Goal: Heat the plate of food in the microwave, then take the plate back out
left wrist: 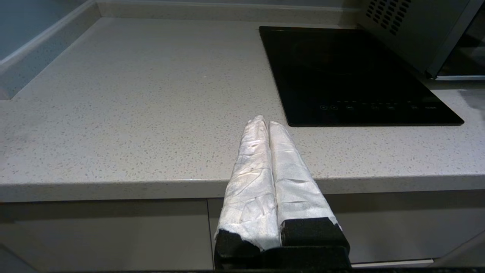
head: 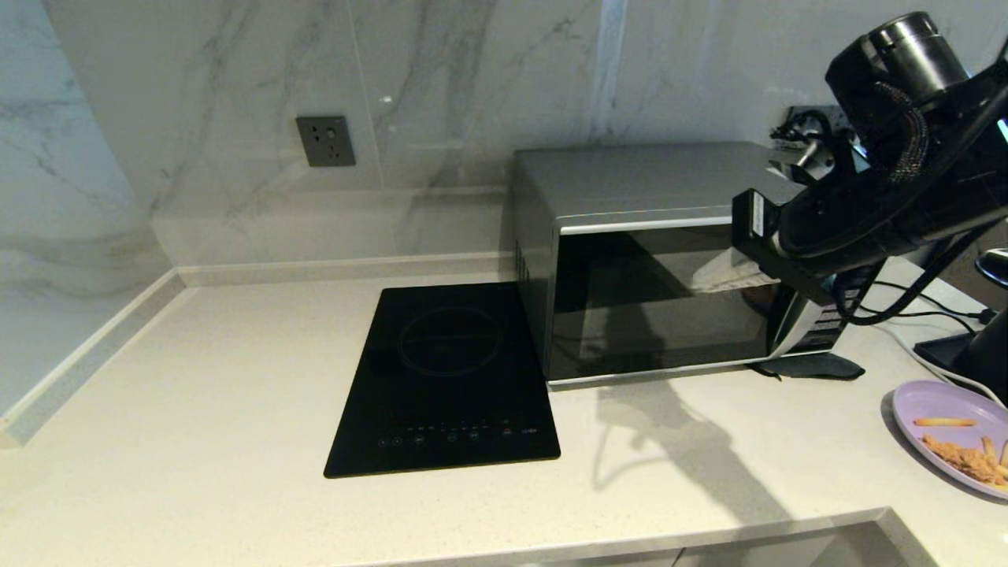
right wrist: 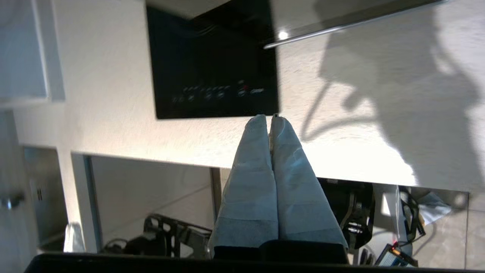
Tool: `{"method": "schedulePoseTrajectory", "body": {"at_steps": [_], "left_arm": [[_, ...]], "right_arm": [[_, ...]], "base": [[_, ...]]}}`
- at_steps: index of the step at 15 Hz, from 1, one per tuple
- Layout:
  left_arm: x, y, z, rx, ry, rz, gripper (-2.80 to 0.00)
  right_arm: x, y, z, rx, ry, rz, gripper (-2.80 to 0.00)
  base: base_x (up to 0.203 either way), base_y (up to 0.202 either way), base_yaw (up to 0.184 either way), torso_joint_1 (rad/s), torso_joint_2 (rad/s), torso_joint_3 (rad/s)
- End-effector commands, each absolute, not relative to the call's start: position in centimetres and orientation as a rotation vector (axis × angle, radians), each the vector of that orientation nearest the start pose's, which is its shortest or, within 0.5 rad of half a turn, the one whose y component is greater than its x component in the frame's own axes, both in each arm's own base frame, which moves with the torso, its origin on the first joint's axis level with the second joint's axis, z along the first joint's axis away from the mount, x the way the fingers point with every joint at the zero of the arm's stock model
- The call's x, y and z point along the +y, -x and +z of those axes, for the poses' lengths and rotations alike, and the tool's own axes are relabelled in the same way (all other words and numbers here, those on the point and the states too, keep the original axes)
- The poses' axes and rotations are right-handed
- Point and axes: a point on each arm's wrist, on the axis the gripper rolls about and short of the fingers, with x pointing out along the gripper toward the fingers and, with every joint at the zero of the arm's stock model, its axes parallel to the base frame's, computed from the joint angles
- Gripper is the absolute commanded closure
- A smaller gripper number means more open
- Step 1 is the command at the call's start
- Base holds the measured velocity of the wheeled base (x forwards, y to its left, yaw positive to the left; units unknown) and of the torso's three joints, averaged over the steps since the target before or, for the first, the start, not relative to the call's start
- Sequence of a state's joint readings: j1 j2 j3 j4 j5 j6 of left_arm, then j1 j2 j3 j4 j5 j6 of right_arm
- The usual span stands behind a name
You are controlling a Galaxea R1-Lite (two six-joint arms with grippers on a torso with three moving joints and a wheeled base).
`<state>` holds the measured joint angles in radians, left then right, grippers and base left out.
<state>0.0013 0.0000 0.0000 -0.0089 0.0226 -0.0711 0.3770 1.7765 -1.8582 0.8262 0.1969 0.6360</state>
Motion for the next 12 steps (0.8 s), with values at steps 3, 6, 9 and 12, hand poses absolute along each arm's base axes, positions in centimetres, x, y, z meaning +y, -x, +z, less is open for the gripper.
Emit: {"method": "schedulePoseTrajectory", "body": {"at_steps": [3, 6, 9, 12], "left_arm": [[0.0, 2.3, 7.6, -0.009, 0.072, 0.024, 0.00], [0.0, 2.3, 7.6, -0.009, 0.072, 0.024, 0.00], [0.0, 2.3, 7.6, -0.009, 0.072, 0.024, 0.00], [0.0, 2.3, 7.6, -0.009, 0.072, 0.024, 0.00]], "right_arm": [[16.0, -28.4, 31.1, 0.894, -0.452, 0.341, 0.00], [18.7, -29.2, 29.6, 0.859, -0.364, 0.245, 0.00], [20.2, -30.5, 27.9, 0.830, -0.323, 0.179, 0.00], [21.0, -31.6, 27.5, 0.769, -0.321, 0.179, 0.00]], "base": [[0.000, 0.000, 0.000, 0.000, 0.00, 0.000], [0.000, 0.000, 0.000, 0.000, 0.00, 0.000], [0.000, 0.000, 0.000, 0.000, 0.00, 0.000], [0.000, 0.000, 0.000, 0.000, 0.00, 0.000]]}}
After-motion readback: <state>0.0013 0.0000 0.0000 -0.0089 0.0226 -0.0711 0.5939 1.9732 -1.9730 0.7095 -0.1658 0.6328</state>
